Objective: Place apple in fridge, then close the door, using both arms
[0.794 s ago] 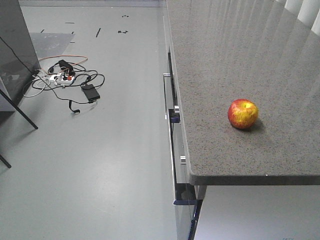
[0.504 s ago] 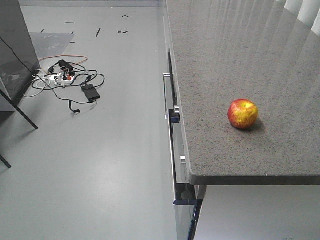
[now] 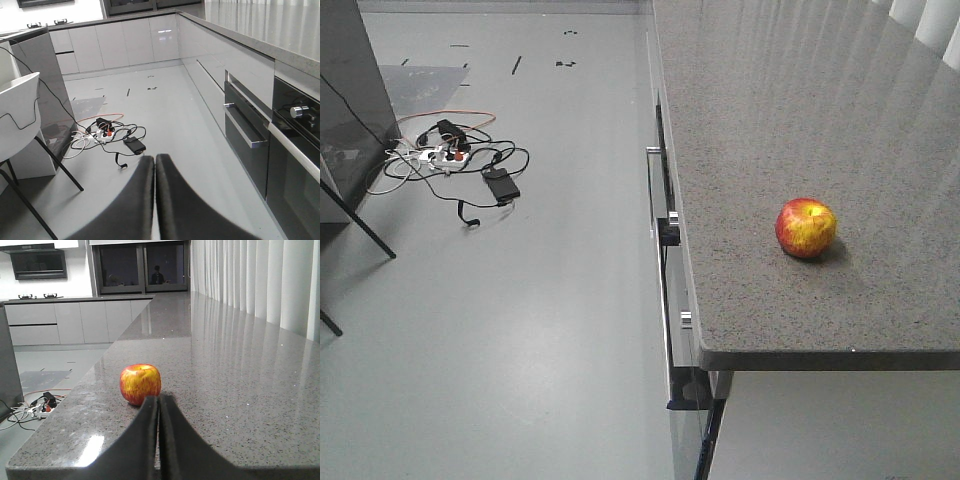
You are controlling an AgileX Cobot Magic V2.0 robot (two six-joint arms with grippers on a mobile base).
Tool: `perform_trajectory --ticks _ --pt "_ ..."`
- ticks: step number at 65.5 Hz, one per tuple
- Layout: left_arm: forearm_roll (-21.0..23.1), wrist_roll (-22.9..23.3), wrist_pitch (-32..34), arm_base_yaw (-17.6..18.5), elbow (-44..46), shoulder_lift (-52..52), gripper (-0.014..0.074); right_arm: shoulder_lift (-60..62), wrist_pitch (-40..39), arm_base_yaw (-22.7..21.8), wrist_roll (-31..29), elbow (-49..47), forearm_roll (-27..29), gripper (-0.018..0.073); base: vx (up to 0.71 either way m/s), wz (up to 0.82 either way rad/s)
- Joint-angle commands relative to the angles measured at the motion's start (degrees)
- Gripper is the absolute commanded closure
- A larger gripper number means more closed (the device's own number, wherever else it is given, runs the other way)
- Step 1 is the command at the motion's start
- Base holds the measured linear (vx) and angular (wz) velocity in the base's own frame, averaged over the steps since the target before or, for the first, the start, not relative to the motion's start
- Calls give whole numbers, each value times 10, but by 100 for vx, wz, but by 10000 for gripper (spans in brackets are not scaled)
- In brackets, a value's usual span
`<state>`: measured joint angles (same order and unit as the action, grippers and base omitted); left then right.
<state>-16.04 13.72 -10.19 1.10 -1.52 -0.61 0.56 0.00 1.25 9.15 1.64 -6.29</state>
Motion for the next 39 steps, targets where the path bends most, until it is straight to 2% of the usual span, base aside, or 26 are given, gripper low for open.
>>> perform_trajectory --ticks 1,20,39 --pt "-2 2 41 -1 -8 -10 604 -4 -40 0 -1 5 -6 565 0 0" --pt "-2 2 41 -1 -8 -10 604 -4 -49 0 -1 5 -4 565 0 0" --pt "-2 2 41 -1 -8 -10 604 -4 -111 0 70 -2 48 565 0 0"
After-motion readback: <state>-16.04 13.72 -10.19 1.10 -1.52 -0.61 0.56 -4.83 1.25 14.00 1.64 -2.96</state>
